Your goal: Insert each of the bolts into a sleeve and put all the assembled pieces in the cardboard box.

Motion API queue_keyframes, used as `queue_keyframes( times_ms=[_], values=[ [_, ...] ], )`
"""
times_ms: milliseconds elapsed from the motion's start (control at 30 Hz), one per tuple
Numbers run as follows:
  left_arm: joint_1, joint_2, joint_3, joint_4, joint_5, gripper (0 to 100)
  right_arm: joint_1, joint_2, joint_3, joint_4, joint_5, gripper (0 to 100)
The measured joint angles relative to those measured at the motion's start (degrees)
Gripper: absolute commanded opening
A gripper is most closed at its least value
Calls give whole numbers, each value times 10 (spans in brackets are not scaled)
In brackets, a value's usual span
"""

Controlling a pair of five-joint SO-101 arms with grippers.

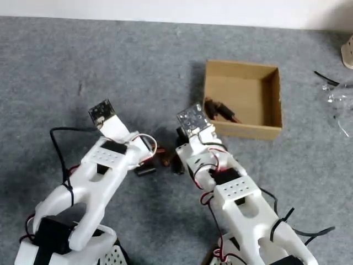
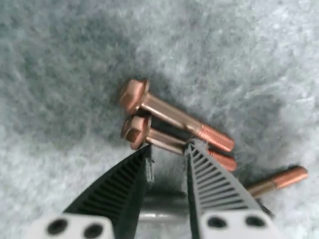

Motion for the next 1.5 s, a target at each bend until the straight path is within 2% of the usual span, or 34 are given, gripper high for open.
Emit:
queue_keyframes(
  times_ms=[233,467,667,1067,1500],
  values=[
    [-10,1,0,-3,19,113,0,0,0,0,0,4],
    [-34,12,9,-44,22,113,0,0,0,0,0,4],
    [-37,51,-24,-45,24,113,0,0,0,0,0,4],
    [-69,131,-115,65,22,113,0,0,0,0,0,4],
    [-69,137,-124,75,21,106,0,0,0,0,0,4]
  ],
)
